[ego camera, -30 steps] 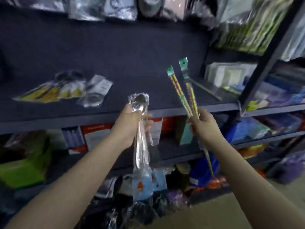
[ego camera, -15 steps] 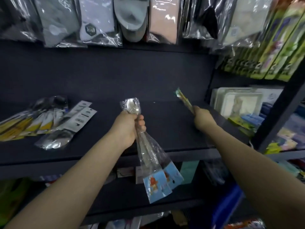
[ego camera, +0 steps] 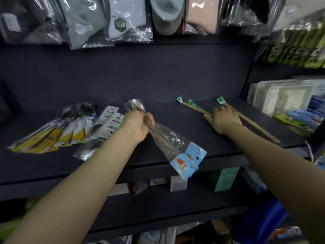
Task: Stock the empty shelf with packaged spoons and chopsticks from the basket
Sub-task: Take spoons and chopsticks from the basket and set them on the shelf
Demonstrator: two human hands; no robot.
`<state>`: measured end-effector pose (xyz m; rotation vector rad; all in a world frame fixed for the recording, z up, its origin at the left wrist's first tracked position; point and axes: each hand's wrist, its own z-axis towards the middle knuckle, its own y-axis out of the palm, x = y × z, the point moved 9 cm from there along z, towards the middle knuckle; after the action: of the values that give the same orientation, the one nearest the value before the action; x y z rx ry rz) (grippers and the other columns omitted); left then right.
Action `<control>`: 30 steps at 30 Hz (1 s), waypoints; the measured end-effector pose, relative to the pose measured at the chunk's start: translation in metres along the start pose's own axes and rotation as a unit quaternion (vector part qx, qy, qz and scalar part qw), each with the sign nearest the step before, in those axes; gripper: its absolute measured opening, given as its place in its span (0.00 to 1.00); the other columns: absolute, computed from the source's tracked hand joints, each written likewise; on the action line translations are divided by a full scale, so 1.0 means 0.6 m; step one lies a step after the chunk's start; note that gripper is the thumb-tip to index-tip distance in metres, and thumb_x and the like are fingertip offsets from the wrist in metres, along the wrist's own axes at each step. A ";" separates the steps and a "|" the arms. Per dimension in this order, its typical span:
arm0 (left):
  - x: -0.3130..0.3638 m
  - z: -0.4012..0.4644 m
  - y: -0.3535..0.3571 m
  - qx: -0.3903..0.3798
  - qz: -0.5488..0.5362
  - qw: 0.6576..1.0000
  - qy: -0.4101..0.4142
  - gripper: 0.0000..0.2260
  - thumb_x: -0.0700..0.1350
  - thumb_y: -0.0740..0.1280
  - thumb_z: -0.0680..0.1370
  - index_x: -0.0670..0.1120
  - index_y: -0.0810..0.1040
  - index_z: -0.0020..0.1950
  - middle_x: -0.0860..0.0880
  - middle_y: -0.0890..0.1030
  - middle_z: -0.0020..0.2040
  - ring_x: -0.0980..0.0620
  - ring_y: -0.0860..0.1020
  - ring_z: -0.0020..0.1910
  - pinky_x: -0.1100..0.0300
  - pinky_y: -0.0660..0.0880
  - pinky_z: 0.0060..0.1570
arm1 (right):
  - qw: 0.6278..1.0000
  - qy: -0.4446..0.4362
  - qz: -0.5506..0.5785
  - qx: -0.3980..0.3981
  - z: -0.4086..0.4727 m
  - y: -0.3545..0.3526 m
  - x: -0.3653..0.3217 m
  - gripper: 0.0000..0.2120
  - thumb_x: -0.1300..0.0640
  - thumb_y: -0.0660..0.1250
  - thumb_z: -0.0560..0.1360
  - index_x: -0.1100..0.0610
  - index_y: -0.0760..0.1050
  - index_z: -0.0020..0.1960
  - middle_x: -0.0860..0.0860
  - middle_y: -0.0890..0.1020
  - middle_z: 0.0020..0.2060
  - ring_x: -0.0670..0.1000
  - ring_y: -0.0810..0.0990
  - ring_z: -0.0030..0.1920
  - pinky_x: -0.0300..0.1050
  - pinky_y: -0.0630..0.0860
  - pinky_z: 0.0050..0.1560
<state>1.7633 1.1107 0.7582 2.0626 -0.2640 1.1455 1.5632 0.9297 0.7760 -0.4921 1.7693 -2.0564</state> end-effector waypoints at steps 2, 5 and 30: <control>0.039 0.016 -0.032 0.027 -0.007 0.999 0.032 0.12 0.33 0.47 0.79 0.42 0.67 0.41 0.47 0.68 0.33 0.58 0.70 0.15 0.64 0.70 0.26 | 1.000 -0.011 0.001 0.021 -0.006 -0.014 -0.026 0.24 0.45 0.52 0.80 0.62 0.65 0.66 0.61 0.69 0.66 0.62 0.66 0.67 0.55 0.65 0.64; 0.087 0.055 -0.096 0.078 0.039 0.994 0.061 0.11 0.32 0.49 0.78 0.39 0.70 0.45 0.45 0.70 0.35 0.56 0.72 0.16 0.67 0.72 0.20 | 0.999 -0.030 0.018 -0.008 -0.016 -0.003 -0.072 0.20 0.54 0.55 0.79 0.63 0.63 0.68 0.62 0.69 0.66 0.63 0.67 0.66 0.55 0.67 0.63; -0.167 -0.329 0.132 -0.421 0.575 0.530 0.459 0.10 0.42 0.60 0.77 0.44 0.77 0.55 0.47 0.79 0.54 0.48 0.73 0.55 0.59 0.68 0.52 | 0.958 -0.044 0.123 0.255 -0.385 -0.020 0.005 0.13 0.58 0.54 0.76 0.63 0.75 0.48 0.59 0.78 0.43 0.60 0.75 0.42 0.53 0.72 0.41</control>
<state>1.5386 1.1759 0.7815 0.0109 -1.3997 2.0404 1.4453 1.1275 0.7547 -0.1925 1.1171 -2.1565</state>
